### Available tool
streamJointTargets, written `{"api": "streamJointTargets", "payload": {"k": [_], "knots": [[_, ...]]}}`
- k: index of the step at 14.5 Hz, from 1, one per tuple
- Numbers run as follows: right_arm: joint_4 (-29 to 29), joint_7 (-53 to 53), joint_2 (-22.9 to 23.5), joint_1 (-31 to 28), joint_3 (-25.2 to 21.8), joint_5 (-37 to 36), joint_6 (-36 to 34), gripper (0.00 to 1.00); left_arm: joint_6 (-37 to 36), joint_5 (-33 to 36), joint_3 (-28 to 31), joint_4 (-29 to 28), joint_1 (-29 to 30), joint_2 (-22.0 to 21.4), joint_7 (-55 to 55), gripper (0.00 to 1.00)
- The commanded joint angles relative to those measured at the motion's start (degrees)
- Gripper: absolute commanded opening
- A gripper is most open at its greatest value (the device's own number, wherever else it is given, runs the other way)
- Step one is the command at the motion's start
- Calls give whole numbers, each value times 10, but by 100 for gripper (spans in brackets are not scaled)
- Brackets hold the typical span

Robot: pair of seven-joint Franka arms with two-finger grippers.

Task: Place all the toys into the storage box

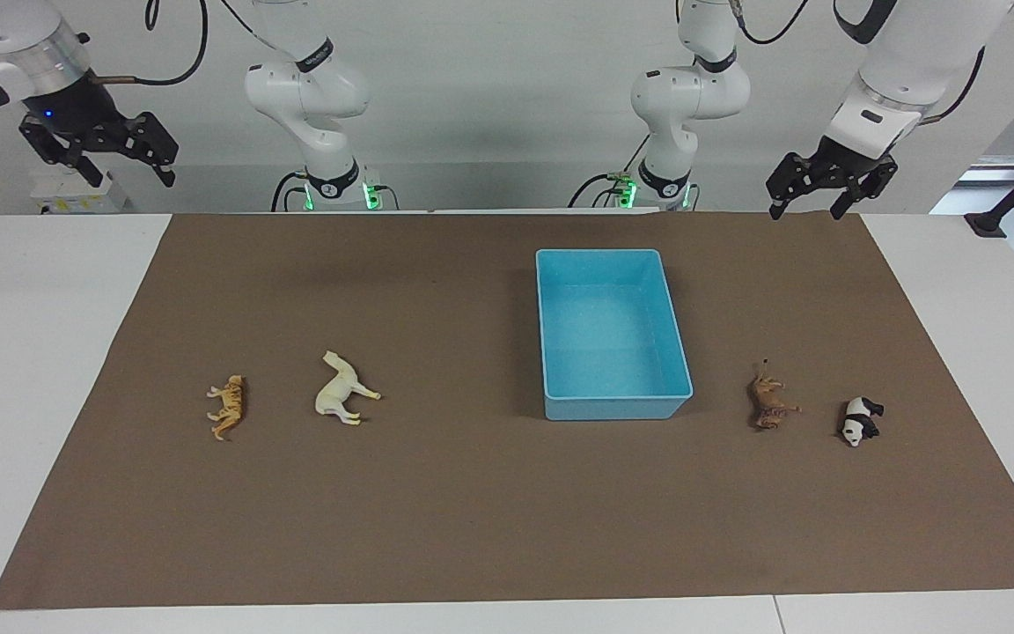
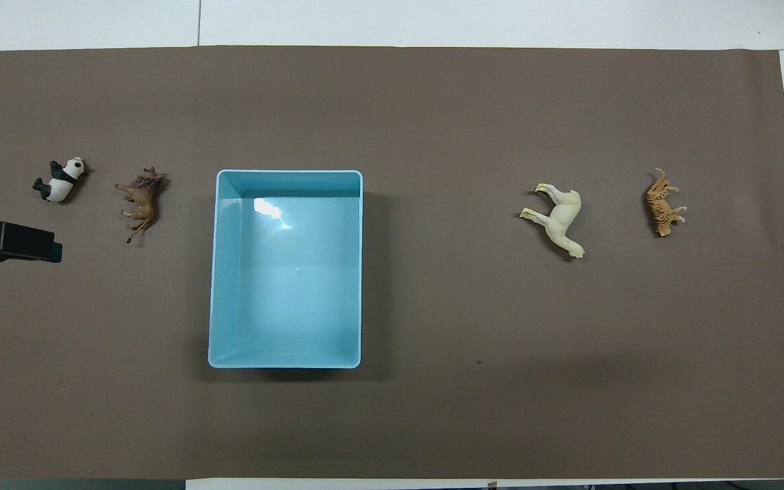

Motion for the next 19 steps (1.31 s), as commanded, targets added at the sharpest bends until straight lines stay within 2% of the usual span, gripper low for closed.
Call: {"api": "streamJointTargets", "payload": {"k": [1,6,11,15,19], "knots": [[-4,5,-6,-3,1,-2,-4,100,-5,-1,0,-13,3,-15,9,100],[-7,8,-7,-3,1,-3,-2,100,-5,0,0,-13,4,-15,9,100],[-36,4,-21,-13,-1,-10,17,100,-5,0,0,-13,4,-15,9,100],[-190,3,-73,-11,-1,-10,145,100,-5,0,0,-13,3,-15,9,100],[-251,2,-51,-10,0,-10,220,100,3,0,-2,-13,2,-15,6,100]]}}
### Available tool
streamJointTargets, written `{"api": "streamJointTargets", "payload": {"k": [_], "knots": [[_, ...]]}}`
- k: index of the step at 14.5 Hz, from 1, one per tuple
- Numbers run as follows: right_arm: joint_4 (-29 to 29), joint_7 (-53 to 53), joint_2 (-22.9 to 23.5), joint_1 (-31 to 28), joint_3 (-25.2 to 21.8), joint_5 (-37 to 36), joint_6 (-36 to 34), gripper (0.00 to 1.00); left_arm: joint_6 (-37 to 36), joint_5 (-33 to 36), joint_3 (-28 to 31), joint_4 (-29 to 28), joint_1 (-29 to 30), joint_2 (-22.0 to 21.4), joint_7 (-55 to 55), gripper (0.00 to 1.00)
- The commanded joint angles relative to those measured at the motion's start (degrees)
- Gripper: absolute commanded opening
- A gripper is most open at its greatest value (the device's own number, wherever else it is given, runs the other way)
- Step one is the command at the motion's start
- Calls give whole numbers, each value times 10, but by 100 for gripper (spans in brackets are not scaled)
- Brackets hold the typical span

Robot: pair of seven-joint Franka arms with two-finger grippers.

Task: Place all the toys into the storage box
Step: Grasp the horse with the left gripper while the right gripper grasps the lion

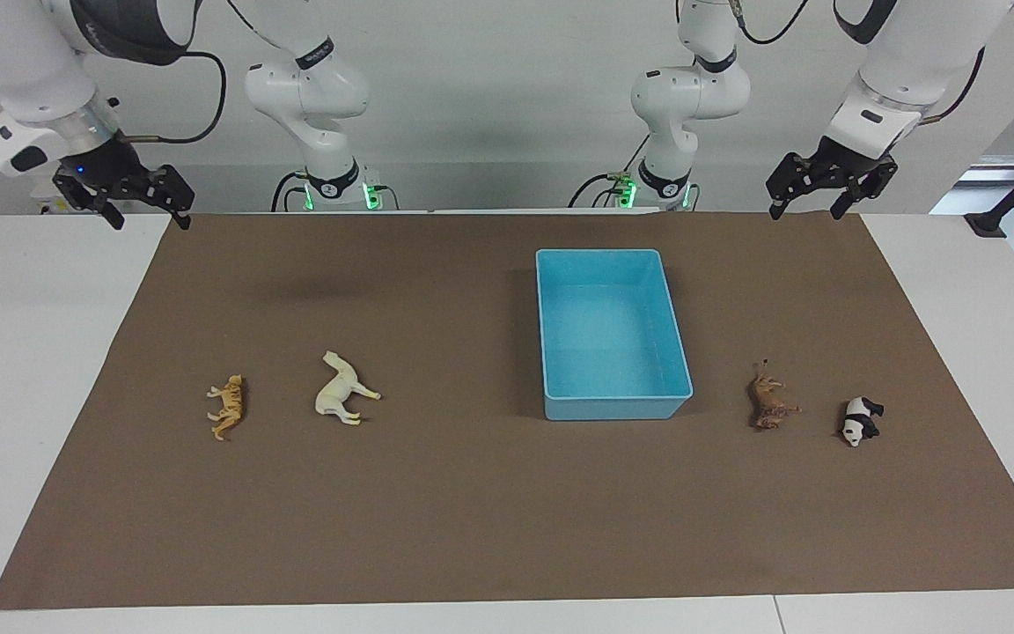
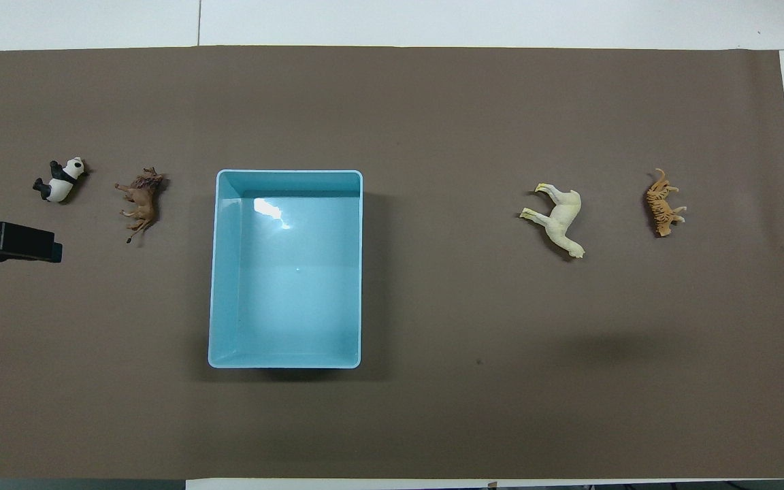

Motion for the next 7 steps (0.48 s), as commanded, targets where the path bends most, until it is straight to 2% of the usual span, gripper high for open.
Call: {"api": "streamJointTargets", "payload": {"k": [1,4,5,7], "knots": [[-68,-6,2,-5,4,-8,71,100,3,0,-2,-12,-3,-14,9,100],[-88,-34,46,-6,4,-8,140,100,9,3,-3,-15,-4,-14,5,100],[-87,-37,68,-8,4,-7,155,100,45,5,-3,-19,1,-13,1,100],[-88,-70,105,-10,4,0,203,100,129,6,-4,-63,-5,-20,-9,100]]}}
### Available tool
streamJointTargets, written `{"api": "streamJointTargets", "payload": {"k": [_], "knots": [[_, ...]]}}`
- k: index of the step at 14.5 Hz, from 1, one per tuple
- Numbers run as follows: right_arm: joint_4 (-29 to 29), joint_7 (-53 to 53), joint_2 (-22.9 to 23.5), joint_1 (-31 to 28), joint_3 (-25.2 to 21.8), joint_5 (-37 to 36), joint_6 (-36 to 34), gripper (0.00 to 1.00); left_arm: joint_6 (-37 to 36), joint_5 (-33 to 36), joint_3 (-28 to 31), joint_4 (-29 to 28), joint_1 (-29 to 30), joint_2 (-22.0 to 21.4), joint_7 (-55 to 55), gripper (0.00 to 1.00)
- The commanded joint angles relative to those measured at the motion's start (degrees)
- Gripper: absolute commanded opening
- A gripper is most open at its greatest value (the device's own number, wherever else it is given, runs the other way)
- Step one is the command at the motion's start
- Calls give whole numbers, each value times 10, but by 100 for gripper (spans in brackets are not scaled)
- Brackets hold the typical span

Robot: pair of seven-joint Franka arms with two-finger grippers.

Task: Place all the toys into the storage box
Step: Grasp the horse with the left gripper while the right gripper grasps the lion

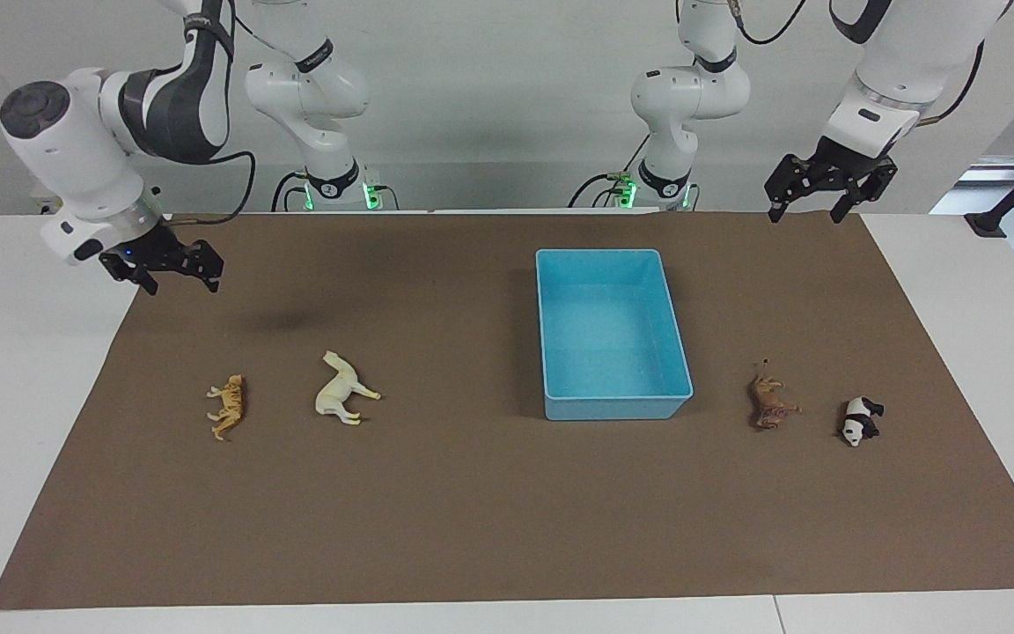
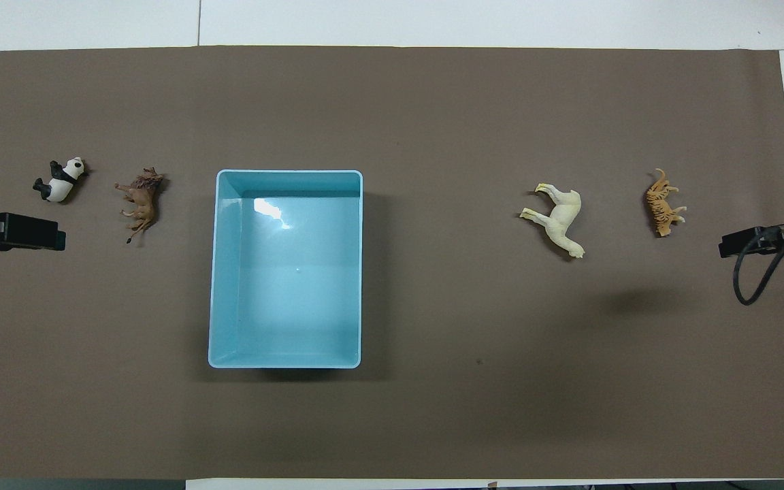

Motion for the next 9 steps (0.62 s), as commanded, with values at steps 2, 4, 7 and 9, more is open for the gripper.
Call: {"api": "streamJointTargets", "payload": {"k": [2,4,7,9], "knots": [[1,-43,59,-8,5,2,71,100,128,5,0,-68,-2,0,-9,100],[0,-72,83,-10,5,16,110,100,191,5,1,-63,1,54,-9,100],[1,-141,118,-10,5,21,187,100,291,8,2,-47,7,160,-8,100],[7,-143,142,-9,5,37,206,100,362,8,6,-30,10,232,-7,100]]}}
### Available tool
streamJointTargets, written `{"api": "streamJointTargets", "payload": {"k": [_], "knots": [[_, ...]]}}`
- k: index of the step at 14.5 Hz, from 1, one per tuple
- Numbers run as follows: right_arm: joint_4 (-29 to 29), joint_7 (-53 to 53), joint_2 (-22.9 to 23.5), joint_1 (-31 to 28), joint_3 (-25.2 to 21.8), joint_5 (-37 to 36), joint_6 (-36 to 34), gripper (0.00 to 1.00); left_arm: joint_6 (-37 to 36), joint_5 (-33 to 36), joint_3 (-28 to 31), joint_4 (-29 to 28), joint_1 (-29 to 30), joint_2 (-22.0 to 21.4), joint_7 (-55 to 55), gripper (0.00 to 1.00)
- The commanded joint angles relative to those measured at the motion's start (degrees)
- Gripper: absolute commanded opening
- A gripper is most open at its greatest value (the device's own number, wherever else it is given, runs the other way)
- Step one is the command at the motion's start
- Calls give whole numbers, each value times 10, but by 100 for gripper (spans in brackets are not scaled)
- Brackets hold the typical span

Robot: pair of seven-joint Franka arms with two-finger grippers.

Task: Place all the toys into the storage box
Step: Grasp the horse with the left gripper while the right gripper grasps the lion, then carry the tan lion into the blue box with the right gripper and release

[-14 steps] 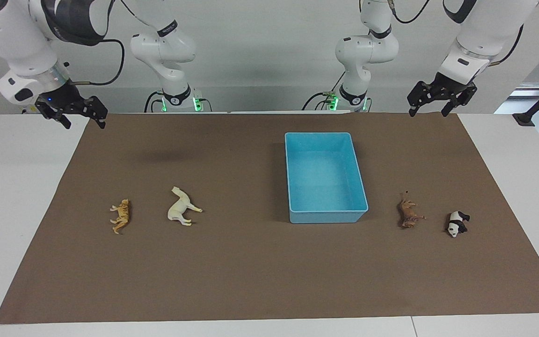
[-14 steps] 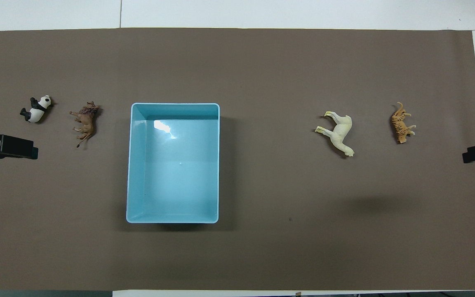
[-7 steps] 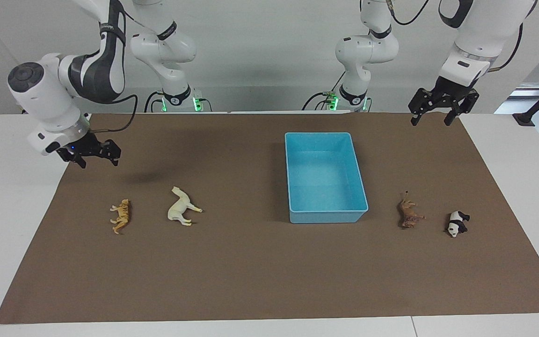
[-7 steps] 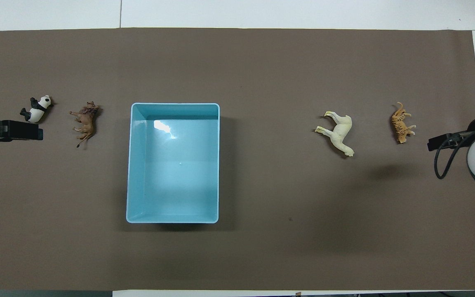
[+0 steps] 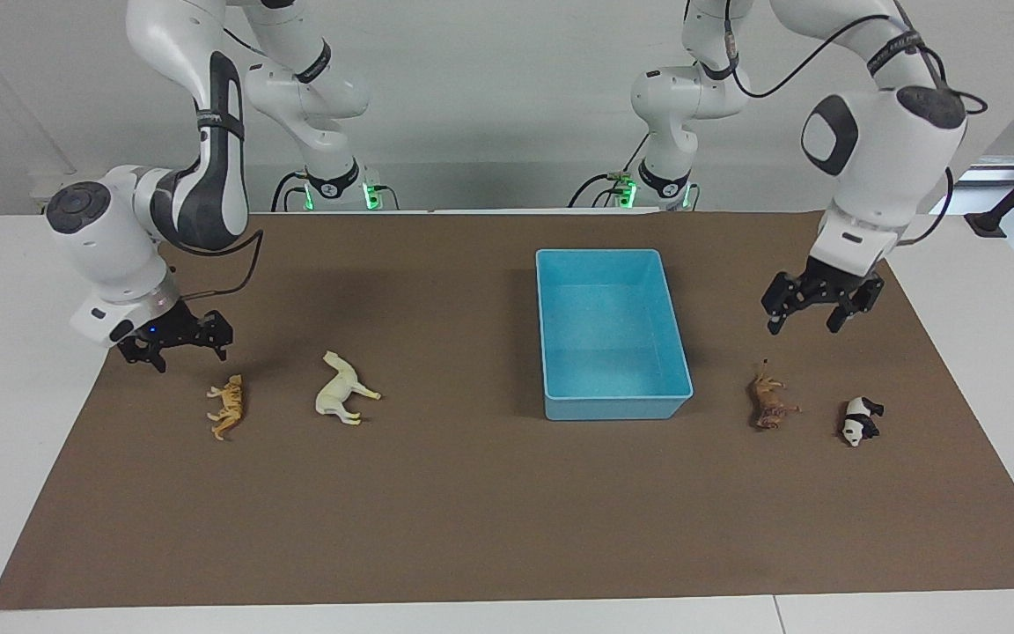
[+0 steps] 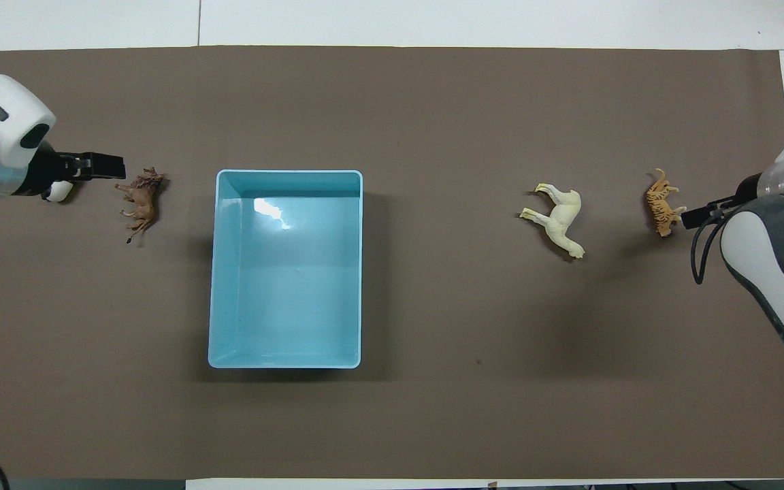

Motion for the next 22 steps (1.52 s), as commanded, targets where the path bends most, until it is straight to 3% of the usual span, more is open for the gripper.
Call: {"api": "streamJointTargets", "payload": {"k": [1,4,10,12,13,15,19,22], "knots": [[10,-26,37,-8,5,36,33,100,85,8,3,39,19,103,-4,100],[33,-55,85,-2,8,82,63,100,113,14,2,69,32,175,-2,100],[31,-55,116,5,8,87,104,98,79,14,2,45,23,172,-16,100],[31,-55,117,4,8,87,103,79,70,14,2,29,18,163,-17,100],[31,-54,117,3,8,87,102,65,70,14,3,20,13,161,-17,100],[31,-48,117,3,8,98,98,0,71,14,2,6,13,157,-14,100],[44,-45,116,3,8,123,70,0,81,15,2,-4,14,154,-10,100],[84,-38,110,4,6,122,-1,0,91,16,3,-3,21,154,-2,100]]}}
